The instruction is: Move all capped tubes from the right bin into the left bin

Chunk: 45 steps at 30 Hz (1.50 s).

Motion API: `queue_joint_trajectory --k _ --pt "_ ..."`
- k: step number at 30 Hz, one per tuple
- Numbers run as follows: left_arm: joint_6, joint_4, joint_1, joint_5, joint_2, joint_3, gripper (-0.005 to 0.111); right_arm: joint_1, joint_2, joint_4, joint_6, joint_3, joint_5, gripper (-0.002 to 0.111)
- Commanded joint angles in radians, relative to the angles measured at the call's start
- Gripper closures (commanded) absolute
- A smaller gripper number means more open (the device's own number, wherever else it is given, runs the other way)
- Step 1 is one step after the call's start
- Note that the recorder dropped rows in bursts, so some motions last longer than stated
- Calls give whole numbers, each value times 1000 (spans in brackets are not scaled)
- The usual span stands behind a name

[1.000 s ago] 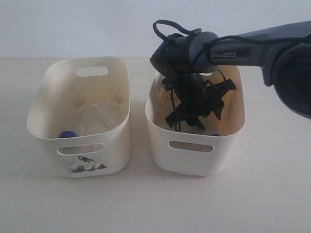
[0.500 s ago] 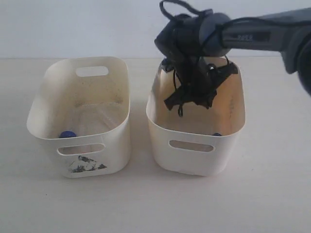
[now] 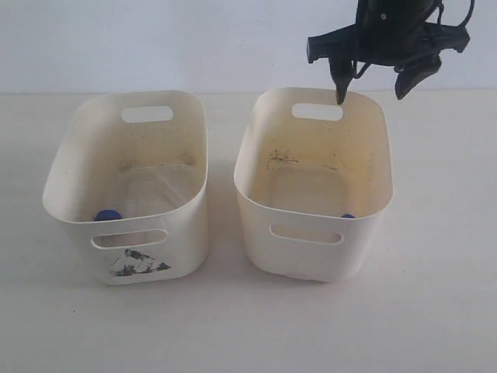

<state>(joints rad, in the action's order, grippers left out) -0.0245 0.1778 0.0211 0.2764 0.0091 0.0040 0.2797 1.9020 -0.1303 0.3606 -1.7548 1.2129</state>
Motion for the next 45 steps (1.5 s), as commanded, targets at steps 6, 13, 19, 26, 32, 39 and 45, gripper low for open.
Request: queue_joint_trajectory --k 6,13,19,26,32,39,45 --pt "-12 -1 -1 -15 -2 -4 102 -14 24 -84 9 13 8 62" --pt "-12 -1 -1 -15 -2 -4 102 -14 69 -90 29 114 8 67" --pt "-12 -1 -1 -15 -2 -4 102 -14 84 -95 14 152 -25 78" --pt "-12 -1 -1 -15 -2 -4 102 -14 84 -122 1 152 -52 108" --pt "-12 -1 -1 -15 -2 -4 102 -14 84 -147 8 150 -75 108" --pt "-12 -1 -1 -15 -2 -4 102 -12 73 -237 42 150 -65 108" --pt "-12 -1 -1 -15 -2 -4 102 -12 29 -206 23 148 -71 108"
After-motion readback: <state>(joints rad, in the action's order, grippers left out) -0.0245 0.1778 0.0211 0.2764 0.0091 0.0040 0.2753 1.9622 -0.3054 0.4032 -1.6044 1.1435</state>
